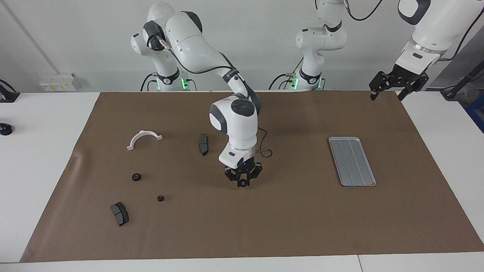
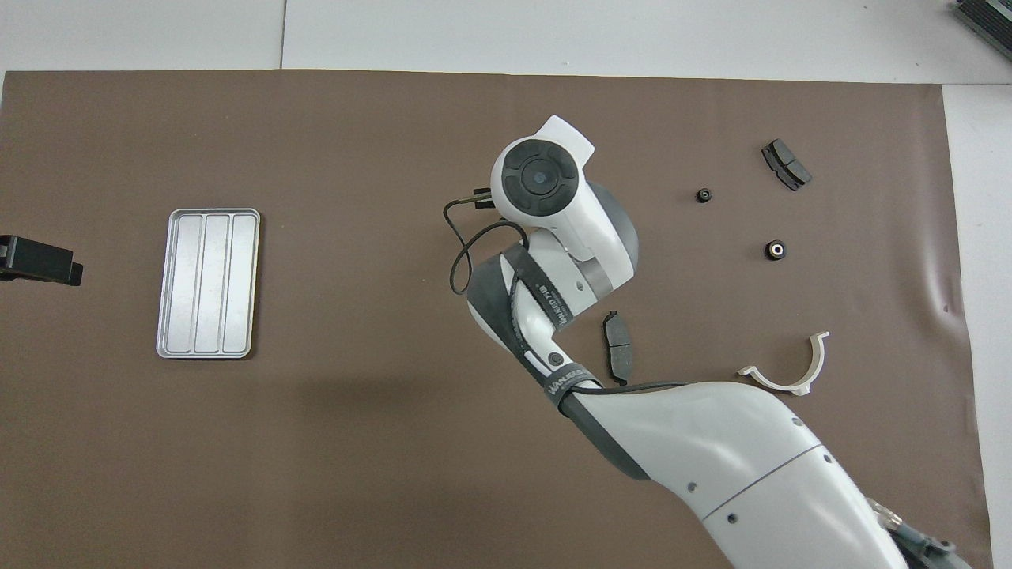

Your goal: Place bearing gear from tray to pile

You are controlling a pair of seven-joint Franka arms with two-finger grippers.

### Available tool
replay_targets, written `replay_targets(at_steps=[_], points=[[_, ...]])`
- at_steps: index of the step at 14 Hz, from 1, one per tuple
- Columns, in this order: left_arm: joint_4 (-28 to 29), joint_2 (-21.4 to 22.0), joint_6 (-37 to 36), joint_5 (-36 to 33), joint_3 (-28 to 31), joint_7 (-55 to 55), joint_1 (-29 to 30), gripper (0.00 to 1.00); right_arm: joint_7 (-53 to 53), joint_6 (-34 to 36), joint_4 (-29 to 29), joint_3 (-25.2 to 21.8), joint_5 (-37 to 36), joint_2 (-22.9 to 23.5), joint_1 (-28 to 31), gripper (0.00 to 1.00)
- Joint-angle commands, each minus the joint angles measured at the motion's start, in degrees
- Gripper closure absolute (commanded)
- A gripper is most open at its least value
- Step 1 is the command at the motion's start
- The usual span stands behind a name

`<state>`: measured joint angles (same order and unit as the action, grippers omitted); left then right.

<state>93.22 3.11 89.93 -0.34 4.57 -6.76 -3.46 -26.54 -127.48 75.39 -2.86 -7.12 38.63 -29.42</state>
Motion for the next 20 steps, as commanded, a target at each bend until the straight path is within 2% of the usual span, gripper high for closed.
replay_targets(at_steps=[1, 4, 6, 11, 15, 16, 17, 18, 19, 20], points=[[2.0, 1.7, 1.3, 0.4, -0.4, 0.3, 0.7, 0.00, 7.3, -0.1, 14.0, 1.0, 0.0, -12.4, 6.1, 1.00], [1.7, 1.5, 2.8, 0.4, -0.4, 0.1, 0.6, 0.00, 14.7, -0.2, 26.8, 1.1, 2.5, -21.9, 10.9, 1.00], [1.5, 1.3, 3.2, 0.4, -0.4, 0.0, 0.7, 0.00, 17.8, -0.9, 32.3, 1.1, 3.8, -24.6, 13.9, 1.00], [-2.7, -0.7, 0.7, 0.5, -0.4, 0.3, 0.6, 0.00, 25.4, -13.3, 46.1, 1.1, 3.9, -27.7, 20.1, 1.00], [-4.1, -1.3, -0.5, 0.4, -0.4, 0.0, 0.6, 0.00, 25.5, -15.7, 48.2, 1.1, 4.3, -26.7, 21.7, 1.00], [-3.6, -1.0, -0.7, 0.3, -0.4, 0.0, 0.4, 0.00, 25.7, -15.7, 48.9, 1.1, 4.9, -26.8, 21.7, 0.94], [-3.4, -0.8, -0.7, 0.3, -0.4, 0.0, 0.3, 0.00, 25.7, -15.7, 49.2, 1.1, 5.4, -26.8, 21.7, 0.72], [-3.1, -0.7, -0.7, 0.3, -0.4, 0.0, 0.3, 0.00, 25.7, -15.7, 49.4, 1.1, 5.8, -26.8, 21.6, 0.22], [-2.7, -0.6, -0.5, 0.3, -0.4, 0.1, 0.3, 0.00, 25.5, -15.7, 49.4, 1.1, 6.2, -26.8, 21.7, 0.00], [-2.3, -0.5, 0.0, 0.3, -0.4, 0.1, 0.5, 0.00, 25.1, -15.7, 49.4, 1.1, 6.3, -26.8, 21.7, 0.00]])
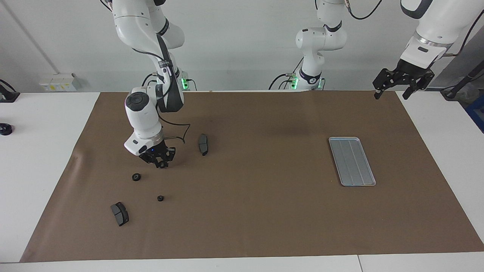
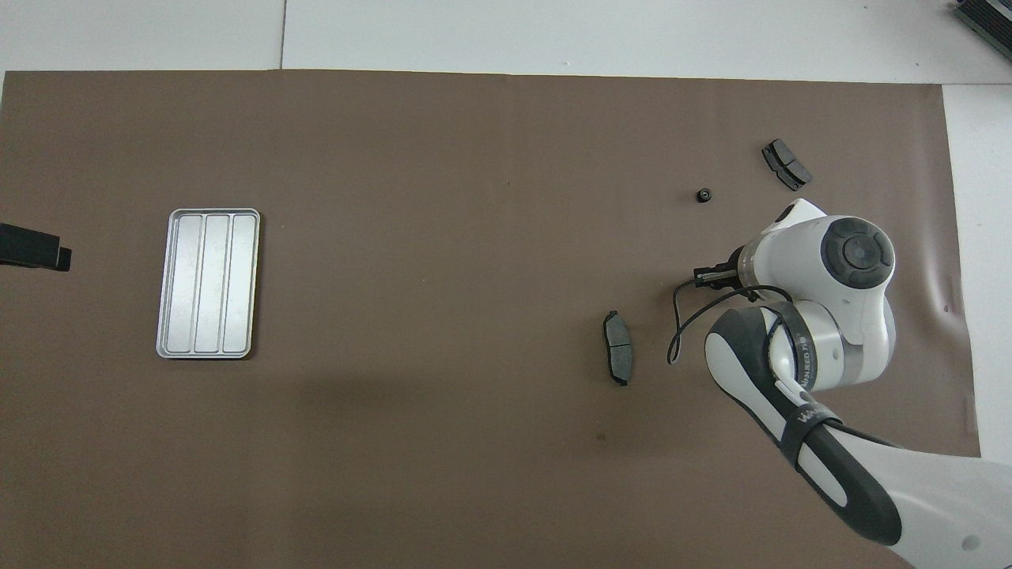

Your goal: Place bearing gear from tray to pile

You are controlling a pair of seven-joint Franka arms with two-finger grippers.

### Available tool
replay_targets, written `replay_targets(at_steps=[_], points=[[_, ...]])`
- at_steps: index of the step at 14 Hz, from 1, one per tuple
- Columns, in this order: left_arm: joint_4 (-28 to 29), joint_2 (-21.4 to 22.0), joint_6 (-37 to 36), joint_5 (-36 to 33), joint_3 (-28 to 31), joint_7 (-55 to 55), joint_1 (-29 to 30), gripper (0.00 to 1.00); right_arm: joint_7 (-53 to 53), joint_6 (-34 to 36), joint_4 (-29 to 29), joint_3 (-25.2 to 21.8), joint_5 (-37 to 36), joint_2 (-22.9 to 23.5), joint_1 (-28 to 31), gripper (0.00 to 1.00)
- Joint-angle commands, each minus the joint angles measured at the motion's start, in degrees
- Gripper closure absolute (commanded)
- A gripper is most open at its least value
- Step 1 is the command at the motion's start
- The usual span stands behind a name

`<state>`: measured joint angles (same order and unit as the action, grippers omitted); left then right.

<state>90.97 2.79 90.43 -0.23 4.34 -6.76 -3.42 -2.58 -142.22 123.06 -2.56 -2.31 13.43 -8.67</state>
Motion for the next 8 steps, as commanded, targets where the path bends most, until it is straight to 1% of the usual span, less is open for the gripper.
replay_targets(at_steps=[1, 3, 5, 8], points=[[0.1, -0.1, -0.5, 0.2, -0.2, 0.2, 0.6, 0.00, 0.7, -1.0, 1.5, 0.8, 1.5, -1.5, 0.9, 0.00], [0.1, -0.1, -0.4, 0.2, -0.2, 0.2, 0.7, 0.00, -2.9, -1.0, -0.4, 0.7, 1.5, -1.5, 0.9, 0.00], [0.1, -0.1, -0.4, 0.2, -0.2, 0.2, 0.6, 0.00, -4.6, 0.4, -3.6, 0.6, 1.5, -1.9, 0.8, 0.00], [0.2, 0.0, -0.4, 0.2, -0.2, 0.5, 0.7, 0.00, -4.7, 6.1, -9.1, 0.1, 1.4, -2.3, 1.3, 0.00]])
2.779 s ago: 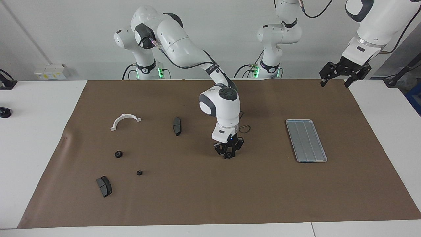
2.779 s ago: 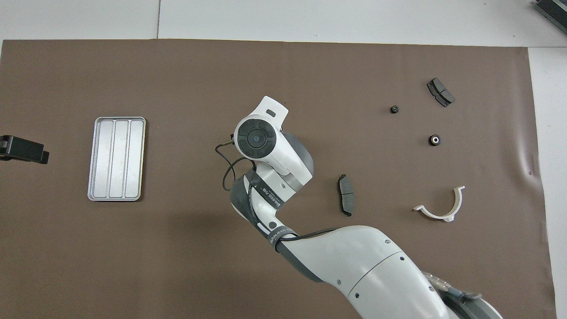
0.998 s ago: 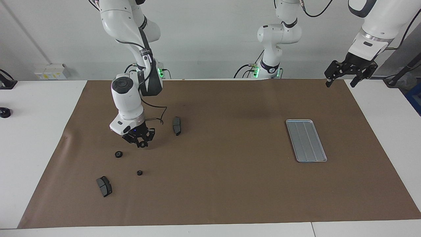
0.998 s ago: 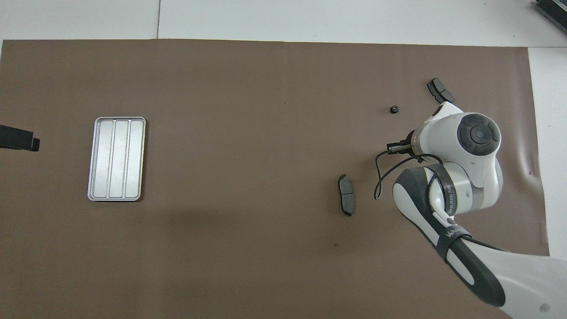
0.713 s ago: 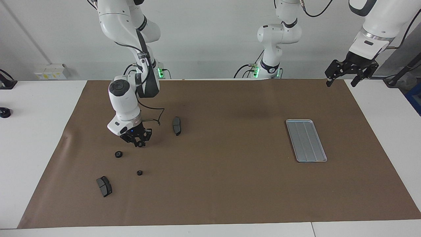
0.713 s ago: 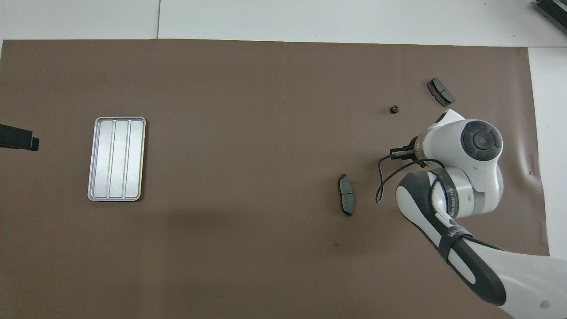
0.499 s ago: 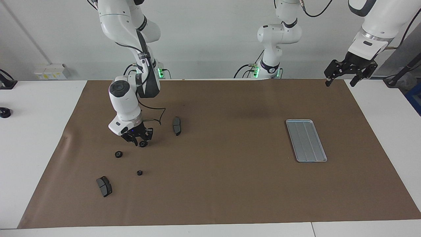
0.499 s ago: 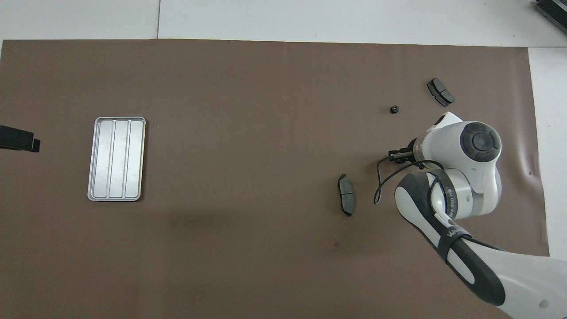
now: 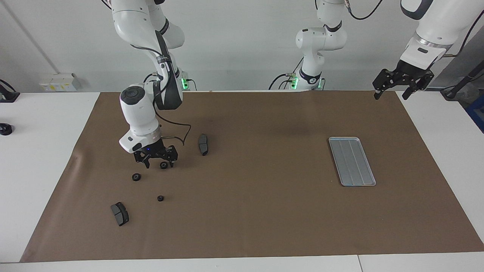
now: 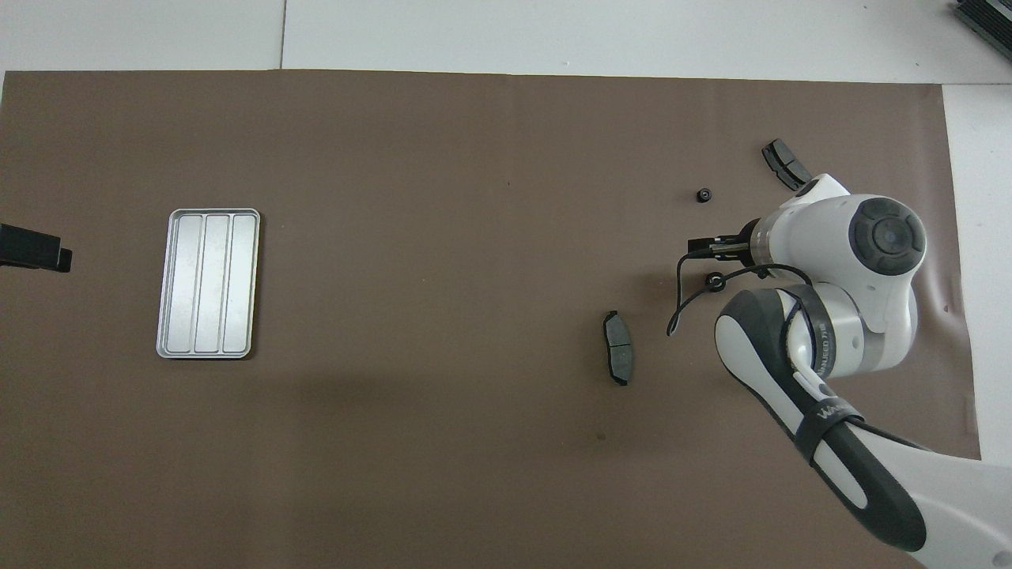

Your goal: Place bearing gear from tray to pile

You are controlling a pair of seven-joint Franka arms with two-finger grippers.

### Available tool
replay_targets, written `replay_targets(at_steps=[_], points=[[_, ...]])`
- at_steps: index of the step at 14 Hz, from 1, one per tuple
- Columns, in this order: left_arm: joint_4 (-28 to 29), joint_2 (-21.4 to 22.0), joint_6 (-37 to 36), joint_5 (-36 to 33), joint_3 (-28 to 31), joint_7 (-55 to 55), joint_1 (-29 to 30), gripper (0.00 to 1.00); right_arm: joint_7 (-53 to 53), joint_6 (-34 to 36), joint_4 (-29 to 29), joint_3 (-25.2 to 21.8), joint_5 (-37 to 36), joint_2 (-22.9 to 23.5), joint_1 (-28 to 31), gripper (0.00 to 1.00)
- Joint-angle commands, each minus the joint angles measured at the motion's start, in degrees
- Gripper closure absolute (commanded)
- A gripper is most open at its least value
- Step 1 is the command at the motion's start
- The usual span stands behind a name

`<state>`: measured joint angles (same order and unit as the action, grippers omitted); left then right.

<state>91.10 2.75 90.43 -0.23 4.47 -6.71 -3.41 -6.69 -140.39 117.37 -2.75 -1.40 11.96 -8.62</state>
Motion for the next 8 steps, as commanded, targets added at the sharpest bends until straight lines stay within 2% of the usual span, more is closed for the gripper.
replay_targets(at_steps=[1, 5, 8], points=[[0.0, 0.1, -0.5, 0.2, -0.3, 0.5, 0.7, 0.00, -0.6, 6.4, -5.1, 0.3, 0.5, -1.2, 1.9, 0.00], [0.0, 0.1, -0.3, 0.2, -0.3, -0.3, 0.7, 0.00, -0.5, 18.2, -12.0, 0.3, 0.4, -4.6, 3.3, 0.00], [0.0, 0.0, -0.6, 0.2, -0.3, -0.1, 0.8, 0.00, 0.1, 27.6, -16.9, 1.0, 0.2, -7.6, 6.8, 0.00]])
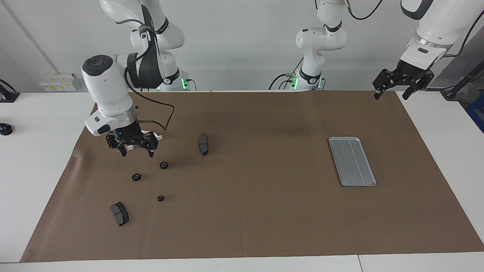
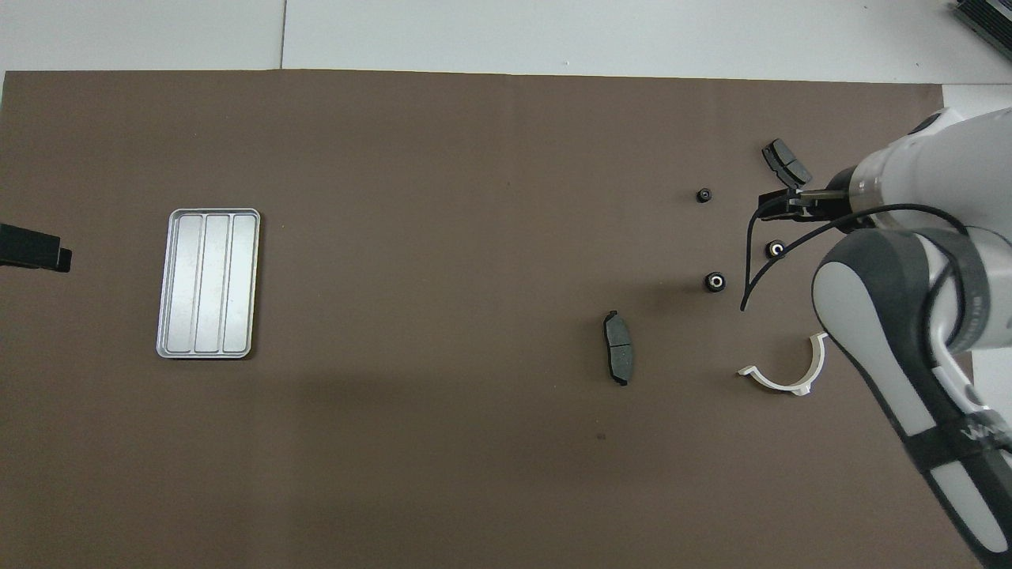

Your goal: Place bearing gear from tray to pile

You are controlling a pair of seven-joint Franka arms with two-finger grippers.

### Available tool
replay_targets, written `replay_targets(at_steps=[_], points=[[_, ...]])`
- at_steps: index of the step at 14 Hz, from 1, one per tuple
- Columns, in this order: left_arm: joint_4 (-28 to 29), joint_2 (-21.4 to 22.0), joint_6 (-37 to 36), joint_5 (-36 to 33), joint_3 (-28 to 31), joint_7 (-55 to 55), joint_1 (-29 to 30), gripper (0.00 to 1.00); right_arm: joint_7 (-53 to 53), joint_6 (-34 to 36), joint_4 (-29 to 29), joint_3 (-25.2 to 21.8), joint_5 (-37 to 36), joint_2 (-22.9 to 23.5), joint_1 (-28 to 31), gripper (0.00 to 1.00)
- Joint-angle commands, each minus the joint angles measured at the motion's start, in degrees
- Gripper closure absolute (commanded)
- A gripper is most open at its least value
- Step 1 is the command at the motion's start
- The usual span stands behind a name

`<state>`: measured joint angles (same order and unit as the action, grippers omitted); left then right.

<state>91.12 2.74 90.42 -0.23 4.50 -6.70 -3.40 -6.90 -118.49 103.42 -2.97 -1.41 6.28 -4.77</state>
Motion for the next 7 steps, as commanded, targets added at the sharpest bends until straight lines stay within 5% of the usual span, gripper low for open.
replay_targets(at_steps=[1, 4, 7], points=[[0.0, 0.0, -0.7, 0.2, -0.4, -0.1, 0.8, 0.00, 0.4, 9.6, -5.0, 1.3, 0.1, -2.8, 3.7, 0.00], [-0.1, -0.2, -0.7, -0.2, -0.4, -0.8, 1.1, 0.00, 0.5, 20.7, -10.8, 1.0, 0.2, -5.6, 4.2, 0.00], [-0.2, -0.5, -0.9, -0.9, -0.5, -3.4, 2.0, 0.00, -0.3, 23.3, -9.8, 1.0, 0.4, -7.4, 3.5, 0.00]])
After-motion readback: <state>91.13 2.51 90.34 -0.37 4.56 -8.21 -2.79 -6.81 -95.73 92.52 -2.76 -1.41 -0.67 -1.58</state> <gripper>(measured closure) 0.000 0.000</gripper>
